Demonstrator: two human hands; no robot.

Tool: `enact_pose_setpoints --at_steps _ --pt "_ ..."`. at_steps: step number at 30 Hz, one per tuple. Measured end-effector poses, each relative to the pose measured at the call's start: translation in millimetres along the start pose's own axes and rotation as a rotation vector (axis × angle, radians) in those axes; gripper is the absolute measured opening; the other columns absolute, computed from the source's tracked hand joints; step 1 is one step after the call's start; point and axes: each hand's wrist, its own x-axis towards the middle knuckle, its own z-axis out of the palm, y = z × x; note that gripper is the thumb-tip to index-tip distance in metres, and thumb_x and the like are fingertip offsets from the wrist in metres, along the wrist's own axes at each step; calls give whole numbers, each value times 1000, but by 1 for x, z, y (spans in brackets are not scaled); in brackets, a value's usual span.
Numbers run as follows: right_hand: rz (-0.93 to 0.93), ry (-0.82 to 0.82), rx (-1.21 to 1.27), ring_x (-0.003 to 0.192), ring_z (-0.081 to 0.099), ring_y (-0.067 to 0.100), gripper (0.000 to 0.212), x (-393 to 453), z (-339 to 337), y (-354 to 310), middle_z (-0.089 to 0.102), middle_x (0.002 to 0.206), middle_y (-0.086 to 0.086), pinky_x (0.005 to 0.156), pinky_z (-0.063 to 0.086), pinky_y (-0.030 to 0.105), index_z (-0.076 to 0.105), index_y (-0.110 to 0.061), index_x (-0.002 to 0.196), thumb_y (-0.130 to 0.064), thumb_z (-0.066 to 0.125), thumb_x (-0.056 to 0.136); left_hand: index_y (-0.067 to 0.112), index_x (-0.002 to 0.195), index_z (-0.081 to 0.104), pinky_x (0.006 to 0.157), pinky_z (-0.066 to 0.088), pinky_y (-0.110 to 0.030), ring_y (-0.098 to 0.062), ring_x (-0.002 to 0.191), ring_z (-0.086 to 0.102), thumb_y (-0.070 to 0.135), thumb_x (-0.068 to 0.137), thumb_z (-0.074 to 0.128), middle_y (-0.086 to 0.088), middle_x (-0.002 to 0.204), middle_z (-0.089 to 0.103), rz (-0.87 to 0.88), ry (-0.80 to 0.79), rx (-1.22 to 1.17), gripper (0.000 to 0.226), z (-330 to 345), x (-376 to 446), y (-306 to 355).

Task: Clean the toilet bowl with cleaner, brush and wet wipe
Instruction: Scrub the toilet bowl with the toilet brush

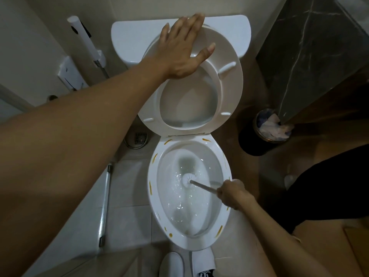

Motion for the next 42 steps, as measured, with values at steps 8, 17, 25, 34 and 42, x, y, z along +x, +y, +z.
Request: enact_pose_setpoints --at_steps 8,17,25,34,42 --pt "33 -15 144 83 62 23 28 3 19 -11 64 105 8 61 49 29 58 -6 119 -22 52 97 19 152 -3 117 -4 -47 -22 147 -4 59 96 19 0 160 -2 -14 2 -15 72 -1 -1 2" --pt "69 -8 158 94 65 23 29 4 19 -5 65 112 8 66 49 29 54 -8 121 -24 50 97 19 152 -3 117 -4 -47 -20 147 -4 61 95 18 1 160 -2 -22 14 -8 74 1 1 2" --pt "63 -51 187 75 49 18 29 -5 23 -2 61 108 11 61 43 27 56 -7 121 -22 46 98 19 152 -3 117 -4 -47 -20 147 -4 60 95 18 2 160 -2 -23 27 -1 74 3 1 1" --pt "61 -58 197 55 41 12 28 9 17 -15 52 94 7 40 38 20 55 -5 122 -18 48 97 19 152 -4 117 -4 -49 -22 147 -4 61 95 18 -1 160 -3 -15 8 -6 74 4 2 -1" --pt "49 -35 220 63 49 16 28 2 22 -9 54 92 7 54 43 26 57 -7 118 -24 50 97 17 152 -1 116 -3 -49 -24 147 -1 63 92 16 -3 160 0 -15 16 22 77 3 1 1"
